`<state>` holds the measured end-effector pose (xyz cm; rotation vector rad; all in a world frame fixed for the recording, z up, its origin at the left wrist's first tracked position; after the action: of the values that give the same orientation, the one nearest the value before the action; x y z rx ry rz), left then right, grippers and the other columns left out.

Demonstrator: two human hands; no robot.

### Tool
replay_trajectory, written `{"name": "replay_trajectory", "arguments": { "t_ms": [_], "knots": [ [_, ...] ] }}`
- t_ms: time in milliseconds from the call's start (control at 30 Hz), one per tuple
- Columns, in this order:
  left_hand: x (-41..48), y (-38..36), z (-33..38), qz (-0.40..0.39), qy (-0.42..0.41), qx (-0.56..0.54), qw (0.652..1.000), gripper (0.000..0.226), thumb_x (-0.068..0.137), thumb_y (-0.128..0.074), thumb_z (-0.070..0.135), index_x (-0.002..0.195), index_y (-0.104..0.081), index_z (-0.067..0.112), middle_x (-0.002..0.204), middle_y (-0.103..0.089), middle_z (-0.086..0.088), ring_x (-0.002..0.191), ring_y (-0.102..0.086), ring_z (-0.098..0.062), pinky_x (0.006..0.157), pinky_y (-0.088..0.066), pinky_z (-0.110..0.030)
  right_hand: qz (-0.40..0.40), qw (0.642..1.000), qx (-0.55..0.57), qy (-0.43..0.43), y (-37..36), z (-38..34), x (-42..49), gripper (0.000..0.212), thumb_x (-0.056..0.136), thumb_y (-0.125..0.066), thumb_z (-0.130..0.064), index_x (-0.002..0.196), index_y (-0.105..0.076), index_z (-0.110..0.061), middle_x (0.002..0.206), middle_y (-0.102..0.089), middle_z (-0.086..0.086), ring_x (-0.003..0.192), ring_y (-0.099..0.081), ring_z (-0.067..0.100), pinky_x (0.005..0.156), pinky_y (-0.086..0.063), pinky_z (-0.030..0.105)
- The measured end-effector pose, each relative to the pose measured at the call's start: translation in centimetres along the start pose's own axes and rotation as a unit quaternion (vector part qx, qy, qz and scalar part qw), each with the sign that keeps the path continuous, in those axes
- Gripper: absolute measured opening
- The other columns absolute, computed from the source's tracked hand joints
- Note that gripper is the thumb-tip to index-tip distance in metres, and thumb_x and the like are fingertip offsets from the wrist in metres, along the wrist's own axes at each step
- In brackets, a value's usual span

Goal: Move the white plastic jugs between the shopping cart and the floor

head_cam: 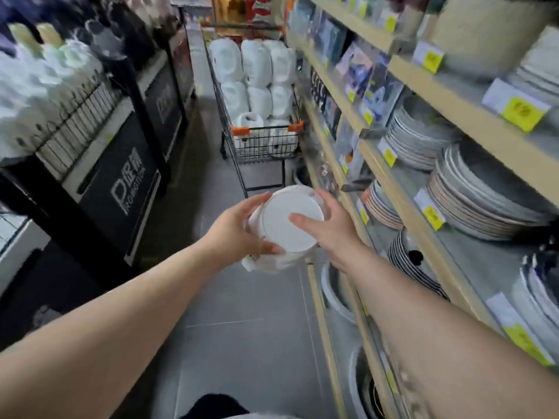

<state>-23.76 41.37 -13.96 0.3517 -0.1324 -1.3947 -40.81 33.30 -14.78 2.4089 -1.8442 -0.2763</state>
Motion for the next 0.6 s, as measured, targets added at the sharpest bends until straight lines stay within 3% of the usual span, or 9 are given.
{"name": "replay_trajectory", "arguments": {
  "t_ms": [133,267,467,600],
  "knots": [
    [6.3,3.5,-0.6,0.037,0.006,-0.013,0.999,0.098,0.036,-0.092,0.031,0.117,-0.049,0.064,0.119,-0.063,0.016,0.109,-0.063,-0.016,0.092,-0.054,-0.045,-0.033,0.999,-0.001,0.009,-3.2,-1.4,7.8,0.092,0.068,-0.086,-0.024,0.146,-0.037,-0.022,0.138,-0.052,0.0,0.122,-0.053,0.017,0.102,-0.048,0.038],
    [14.3,7.4,-1.5,0.044,0.008,-0.016,0.999,0.109,0.033,-0.092,0.034,0.131,-0.048,0.049,0.121,-0.063,0.015,0.11,-0.062,-0.014,0.092,-0.054,-0.044,-0.044,0.999,0.001,0.012,-6.5,-2.3,16.4,0.092,0.07,-0.085,-0.021,0.147,-0.036,-0.022,0.136,-0.053,0.0,0.12,-0.052,0.016,0.096,-0.047,0.029],
    [29.2,13.3,-1.0,0.003,0.0,-0.007,1.0,0.102,0.048,-0.095,0.015,0.134,-0.048,0.043,0.122,-0.063,0.009,0.109,-0.063,-0.018,0.092,-0.054,-0.043,-0.014,1.0,0.016,0.013,-10.3,-4.7,30.1,0.089,0.071,-0.084,-0.021,0.146,-0.037,-0.023,0.137,-0.051,0.0,0.12,-0.05,0.013,0.094,-0.045,0.027],
    [38.0,15.9,-0.1,-0.027,-0.006,-0.002,1.0,0.104,0.037,-0.094,0.031,0.13,-0.05,0.049,0.125,-0.06,0.016,0.115,-0.06,-0.015,0.096,-0.052,-0.041,0.004,0.999,0.034,0.004,-11.5,-6.2,38.1,0.088,0.071,-0.084,-0.021,0.146,-0.038,-0.024,0.137,-0.05,-0.004,0.123,-0.05,0.013,0.1,-0.046,0.03]
  ]
}}
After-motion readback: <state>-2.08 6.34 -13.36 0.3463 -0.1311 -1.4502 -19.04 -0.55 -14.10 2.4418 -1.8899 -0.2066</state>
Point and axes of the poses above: each hand's wrist, its own x-axis towards the middle knuckle, its own y-axis out of the back of the hand, z = x × y, the point moved 8 cm from there along x, towards the middle knuckle
